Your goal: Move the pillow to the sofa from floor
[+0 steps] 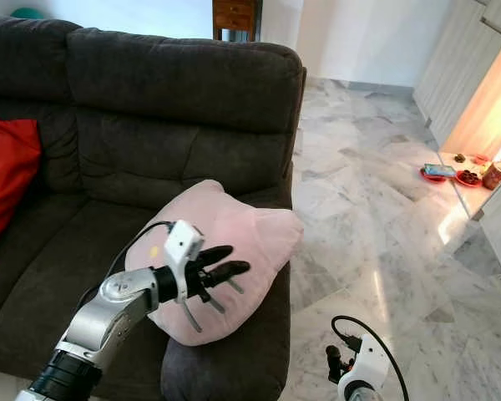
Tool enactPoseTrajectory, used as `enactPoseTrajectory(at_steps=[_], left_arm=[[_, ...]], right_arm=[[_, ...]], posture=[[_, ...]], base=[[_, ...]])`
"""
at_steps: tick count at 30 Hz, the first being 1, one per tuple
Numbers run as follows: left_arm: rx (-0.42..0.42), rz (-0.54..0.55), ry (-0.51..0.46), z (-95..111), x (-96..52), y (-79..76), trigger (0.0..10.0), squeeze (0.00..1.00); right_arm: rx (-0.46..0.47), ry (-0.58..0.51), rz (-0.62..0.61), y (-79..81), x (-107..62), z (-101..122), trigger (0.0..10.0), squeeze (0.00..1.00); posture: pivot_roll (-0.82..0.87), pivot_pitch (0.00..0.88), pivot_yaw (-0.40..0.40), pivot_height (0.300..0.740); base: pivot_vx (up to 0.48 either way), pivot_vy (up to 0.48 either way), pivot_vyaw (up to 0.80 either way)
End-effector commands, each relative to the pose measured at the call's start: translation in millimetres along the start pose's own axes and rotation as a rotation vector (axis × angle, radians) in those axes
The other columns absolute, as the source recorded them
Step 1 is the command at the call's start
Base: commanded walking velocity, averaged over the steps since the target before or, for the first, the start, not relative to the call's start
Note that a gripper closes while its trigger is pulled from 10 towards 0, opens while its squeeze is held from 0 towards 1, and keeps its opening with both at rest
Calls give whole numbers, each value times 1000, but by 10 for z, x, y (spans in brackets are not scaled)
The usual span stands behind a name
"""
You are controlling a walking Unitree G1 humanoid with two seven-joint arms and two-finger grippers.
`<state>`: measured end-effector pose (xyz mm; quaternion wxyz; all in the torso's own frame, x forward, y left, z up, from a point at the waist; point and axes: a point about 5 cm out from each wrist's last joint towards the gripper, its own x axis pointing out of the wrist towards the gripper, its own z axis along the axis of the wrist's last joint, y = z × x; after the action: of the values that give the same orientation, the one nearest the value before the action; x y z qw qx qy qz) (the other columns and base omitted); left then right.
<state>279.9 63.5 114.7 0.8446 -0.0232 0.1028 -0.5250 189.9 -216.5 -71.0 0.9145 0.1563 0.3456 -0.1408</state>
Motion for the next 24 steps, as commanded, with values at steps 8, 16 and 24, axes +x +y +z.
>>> enactPoseTrajectory(at_steps=[8,16,24], left_arm=[[-157,203,-34,-139,-121,371,10000,0],[-118,339,-15,-235,-2,512,10000,0],[-19,58,-128,271,397,162,10000,0]], right_arm=[[8,3,-15,-4,0,-6,10000,0],[30,-4,-46,-87,-23,-22,10000,0],[47,-5,-70,-124,-36,-40,10000,0]], posture=[[38,0,-74,740],[-36,0,-31,740],[-55,0,-14,740]], base=[[0,0,0],[0,0,0],[0,0,0]])
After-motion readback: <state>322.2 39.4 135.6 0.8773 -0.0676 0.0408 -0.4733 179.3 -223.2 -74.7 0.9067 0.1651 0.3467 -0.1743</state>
